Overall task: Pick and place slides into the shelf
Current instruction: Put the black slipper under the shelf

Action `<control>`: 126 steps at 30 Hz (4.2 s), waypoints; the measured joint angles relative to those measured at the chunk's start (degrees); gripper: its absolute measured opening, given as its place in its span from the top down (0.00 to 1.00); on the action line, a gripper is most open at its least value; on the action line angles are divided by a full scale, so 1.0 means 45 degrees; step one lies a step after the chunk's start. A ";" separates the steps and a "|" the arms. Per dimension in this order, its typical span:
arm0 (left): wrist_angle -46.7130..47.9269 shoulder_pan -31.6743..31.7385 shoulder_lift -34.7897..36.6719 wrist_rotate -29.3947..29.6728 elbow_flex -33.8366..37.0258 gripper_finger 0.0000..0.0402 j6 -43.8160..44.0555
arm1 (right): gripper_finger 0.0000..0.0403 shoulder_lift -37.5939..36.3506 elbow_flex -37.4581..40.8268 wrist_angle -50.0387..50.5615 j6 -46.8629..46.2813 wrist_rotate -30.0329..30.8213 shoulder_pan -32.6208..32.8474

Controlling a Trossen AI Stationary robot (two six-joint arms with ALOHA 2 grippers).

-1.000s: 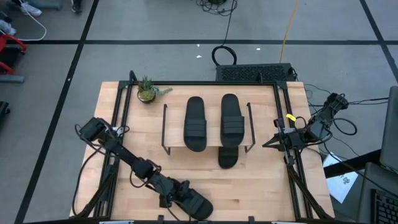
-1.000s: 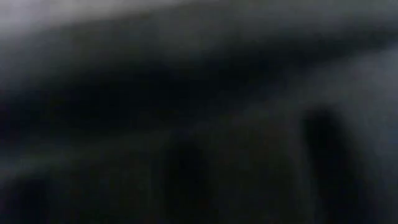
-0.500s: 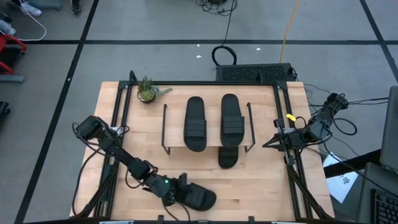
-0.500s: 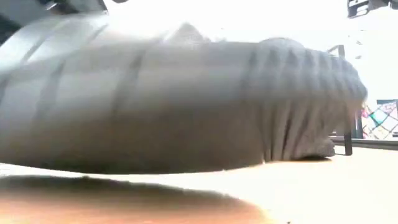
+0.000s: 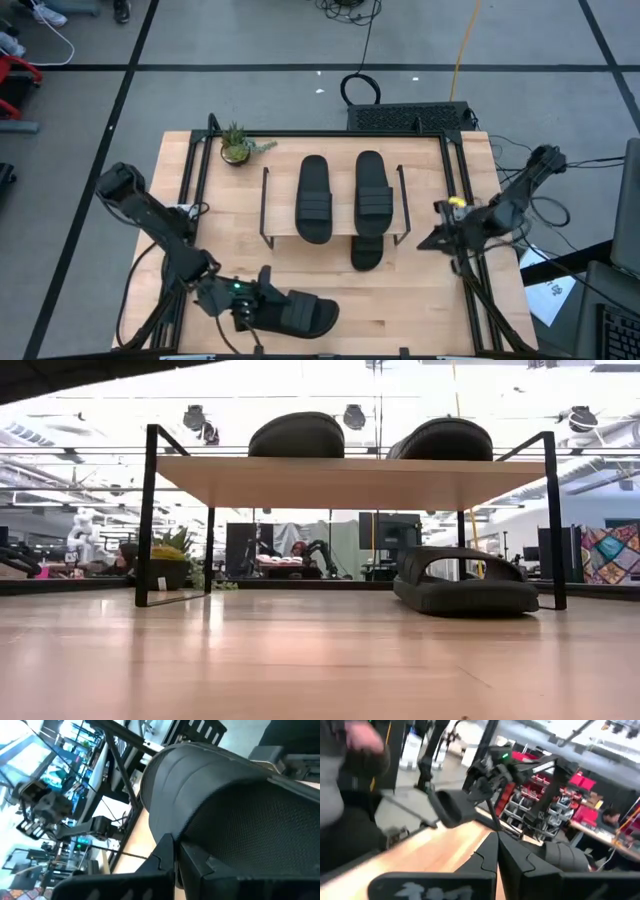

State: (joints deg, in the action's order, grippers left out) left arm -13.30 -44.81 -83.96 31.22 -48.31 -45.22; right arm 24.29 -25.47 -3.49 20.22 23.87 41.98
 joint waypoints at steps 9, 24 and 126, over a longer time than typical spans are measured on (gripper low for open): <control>-0.0031 0.0424 0.0263 -0.0768 0.0000 1.00 0.0214 | 0.92 0.5693 -0.1528 -0.3390 0.1569 0.0121 0.0001; -0.0113 0.1519 0.0253 -0.1218 0.0000 1.00 0.1233 | 0.49 1.2819 -0.6849 -0.1974 0.2867 0.3007 -0.0079; 0.0550 -0.0120 -0.0039 0.6494 -0.0034 0.80 0.2763 | 1.00 1.8535 -1.2600 0.5217 0.0064 0.5470 -0.0058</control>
State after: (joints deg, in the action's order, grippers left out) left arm -10.82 -45.35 -84.14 60.44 -48.47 -32.79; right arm 107.70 -82.18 19.98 20.50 48.48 41.71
